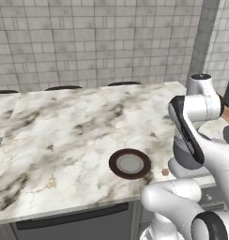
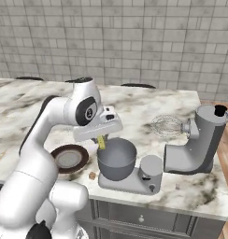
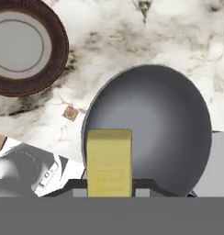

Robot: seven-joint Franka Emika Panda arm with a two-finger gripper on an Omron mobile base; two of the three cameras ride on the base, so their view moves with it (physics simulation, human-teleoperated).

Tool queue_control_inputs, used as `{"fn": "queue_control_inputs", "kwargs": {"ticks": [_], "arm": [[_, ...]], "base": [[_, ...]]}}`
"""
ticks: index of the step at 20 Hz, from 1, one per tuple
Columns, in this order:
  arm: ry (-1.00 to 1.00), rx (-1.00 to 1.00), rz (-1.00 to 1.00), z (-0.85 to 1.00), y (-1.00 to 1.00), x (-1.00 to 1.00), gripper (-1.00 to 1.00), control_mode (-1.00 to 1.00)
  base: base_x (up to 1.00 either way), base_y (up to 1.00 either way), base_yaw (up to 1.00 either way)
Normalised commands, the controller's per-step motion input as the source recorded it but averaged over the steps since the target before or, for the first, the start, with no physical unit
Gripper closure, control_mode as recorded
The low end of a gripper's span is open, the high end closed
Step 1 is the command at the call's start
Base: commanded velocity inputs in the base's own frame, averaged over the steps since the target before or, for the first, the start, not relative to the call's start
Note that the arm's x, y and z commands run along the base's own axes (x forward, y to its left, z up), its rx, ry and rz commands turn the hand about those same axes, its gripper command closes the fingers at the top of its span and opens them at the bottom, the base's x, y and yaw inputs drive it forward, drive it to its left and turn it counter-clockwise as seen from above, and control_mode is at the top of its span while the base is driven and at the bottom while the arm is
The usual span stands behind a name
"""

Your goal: Add butter and sugar cubes to the stand mixer bowl and then turn on the stand mixer to begin making frosting.

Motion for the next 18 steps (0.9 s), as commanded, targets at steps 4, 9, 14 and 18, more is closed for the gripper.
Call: {"fn": "queue_control_inputs", "kwargs": {"ticks": [4, 9, 14, 18], "arm": [[0.07, 0.03, 0.00, -0.37, -0.45, 0.41, 1.00, -1.00], [0.04, 0.00, 0.00, -0.55, -0.33, 0.04, 1.00, -1.00], [0.07, 0.00, 0.00, -0.52, -0.22, 0.01, 1.00, -1.00], [0.09, 0.00, 0.00, -0.41, -0.18, 0.23, 1.00, -1.00]], "base": [[0.00, 0.00, 0.00], [0.00, 0.00, 0.00], [0.00, 0.00, 0.00], [0.00, 0.00, 0.00]]}}
